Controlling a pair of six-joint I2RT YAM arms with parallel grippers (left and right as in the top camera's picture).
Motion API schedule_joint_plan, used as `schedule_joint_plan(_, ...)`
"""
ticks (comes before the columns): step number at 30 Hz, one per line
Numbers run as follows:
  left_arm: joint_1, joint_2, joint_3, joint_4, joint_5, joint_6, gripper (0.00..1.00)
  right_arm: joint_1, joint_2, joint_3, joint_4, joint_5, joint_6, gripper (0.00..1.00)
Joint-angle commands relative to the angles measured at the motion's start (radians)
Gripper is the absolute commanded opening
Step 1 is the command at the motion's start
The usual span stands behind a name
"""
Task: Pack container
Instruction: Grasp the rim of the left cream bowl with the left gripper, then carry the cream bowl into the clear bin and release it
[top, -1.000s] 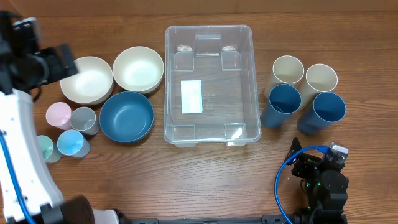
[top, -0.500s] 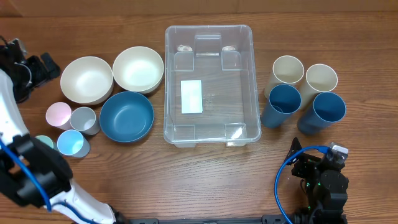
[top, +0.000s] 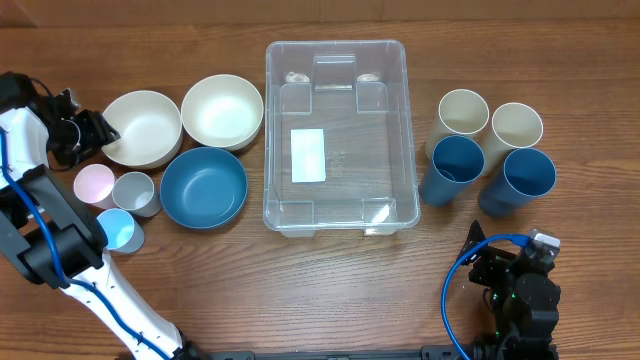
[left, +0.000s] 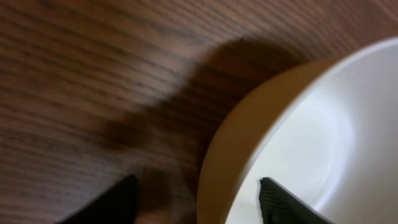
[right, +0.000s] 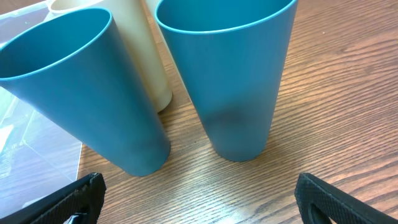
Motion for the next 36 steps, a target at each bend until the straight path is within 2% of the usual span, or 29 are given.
schedule_joint_plan(1, -0.002, -0.001, 0.018, 0.029, 0.072, 0.018, 0.46, -0.003, -0.010, -0.016, -0.005, 0.006, 0.006, 1.00)
schedule_joint_plan(3, -0.002, -0.001, 0.018, 0.034, 0.075, 0.017, 0.36, -0.003, -0.010, -0.016, -0.005, 0.006, 0.006, 1.00)
schedule_joint_plan(5, 0.000, -0.002, 0.020, 0.042, 0.075, 0.018, 0.18, -0.003, -0.010, -0.016, -0.005, 0.006, 0.006, 1.00)
schedule_joint_plan(7, 0.000, -0.002, 0.022, 0.043, 0.074, 0.018, 0.05, -0.003, -0.010, -0.016, -0.005, 0.006, 0.006, 1.00)
schedule_joint_plan(8, 0.000, -0.002, 0.023, 0.043, 0.074, 0.017, 0.04, -0.003, -0.010, -0.016, -0.005, 0.006, 0.006, 1.00)
schedule_joint_plan(16, 0.014, -0.009, 0.086, -0.009, 0.073, -0.013, 0.04, -0.003, -0.010, -0.016, -0.005, 0.006, 0.006, 1.00)
schedule_joint_plan(22, 0.027, -0.052, 0.303, -0.178, 0.084, -0.058, 0.04, -0.003, -0.010, -0.016, -0.005, 0.006, 0.006, 1.00)
schedule_joint_plan(26, -0.013, -0.123, 0.476, -0.290, 0.251, -0.077, 0.04, -0.003, -0.010, -0.016, -0.005, 0.006, 0.006, 1.00)
schedule_joint_plan(31, -0.168, -0.239, 0.563, -0.351, 0.283, -0.091, 0.04, -0.003, -0.010, -0.016, -0.005, 0.006, 0.006, 1.00)
schedule_joint_plan(36, -0.439, -0.307, 0.565, -0.302, 0.192, -0.124, 0.04, -0.003, -0.010, -0.016, -0.005, 0.006, 0.006, 1.00)
